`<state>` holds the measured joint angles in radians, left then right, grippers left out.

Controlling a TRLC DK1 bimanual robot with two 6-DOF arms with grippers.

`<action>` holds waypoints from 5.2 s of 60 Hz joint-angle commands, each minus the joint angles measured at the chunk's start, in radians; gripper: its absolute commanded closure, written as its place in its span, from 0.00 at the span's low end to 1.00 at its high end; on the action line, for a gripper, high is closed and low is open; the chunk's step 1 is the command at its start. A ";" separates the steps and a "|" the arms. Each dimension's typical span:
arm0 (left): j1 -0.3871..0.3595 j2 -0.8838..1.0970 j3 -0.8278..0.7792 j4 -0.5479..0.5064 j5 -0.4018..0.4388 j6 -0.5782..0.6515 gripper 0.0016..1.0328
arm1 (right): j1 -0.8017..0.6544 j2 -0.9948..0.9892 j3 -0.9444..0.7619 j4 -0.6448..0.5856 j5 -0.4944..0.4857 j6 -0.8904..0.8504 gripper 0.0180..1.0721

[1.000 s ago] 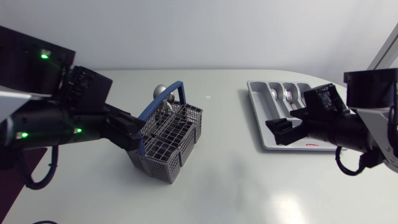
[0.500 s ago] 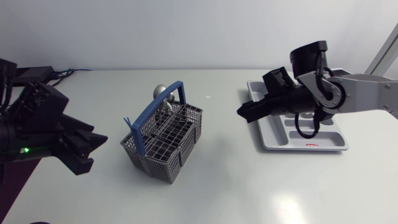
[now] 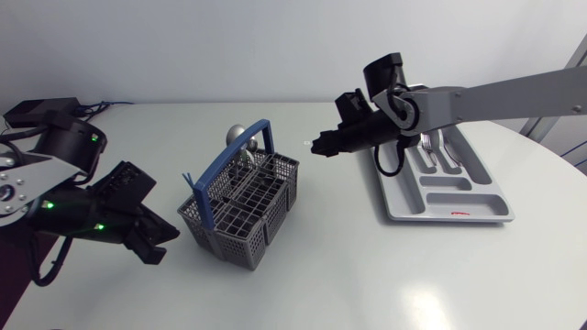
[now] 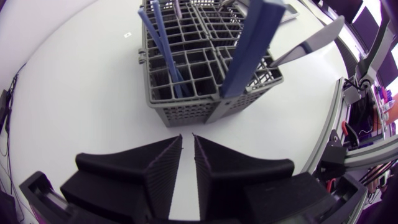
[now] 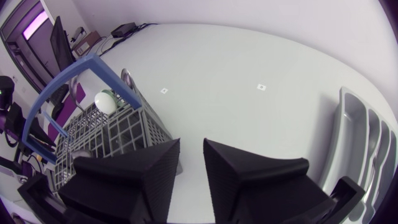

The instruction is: Unload the cutlery basket into the drawer organizer.

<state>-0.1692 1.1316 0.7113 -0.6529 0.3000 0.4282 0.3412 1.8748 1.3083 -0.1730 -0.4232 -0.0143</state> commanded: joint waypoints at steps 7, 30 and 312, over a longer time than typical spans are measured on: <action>-0.006 0.135 -0.027 0.114 0.011 0.012 0.76 | 0.045 0.139 0.115 -0.029 -0.015 0.060 0.82; -0.024 0.344 0.088 0.328 0.011 -0.049 0.76 | 0.048 0.087 0.054 -0.076 -0.134 0.039 0.82; -0.085 -0.170 0.232 0.226 0.189 0.136 0.90 | 0.271 -0.482 -0.454 -0.023 0.078 -0.289 0.05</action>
<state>-0.2291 1.0142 0.9466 -0.4278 0.4892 0.6071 0.5930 1.4181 0.8524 -0.1909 -0.3454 -0.2756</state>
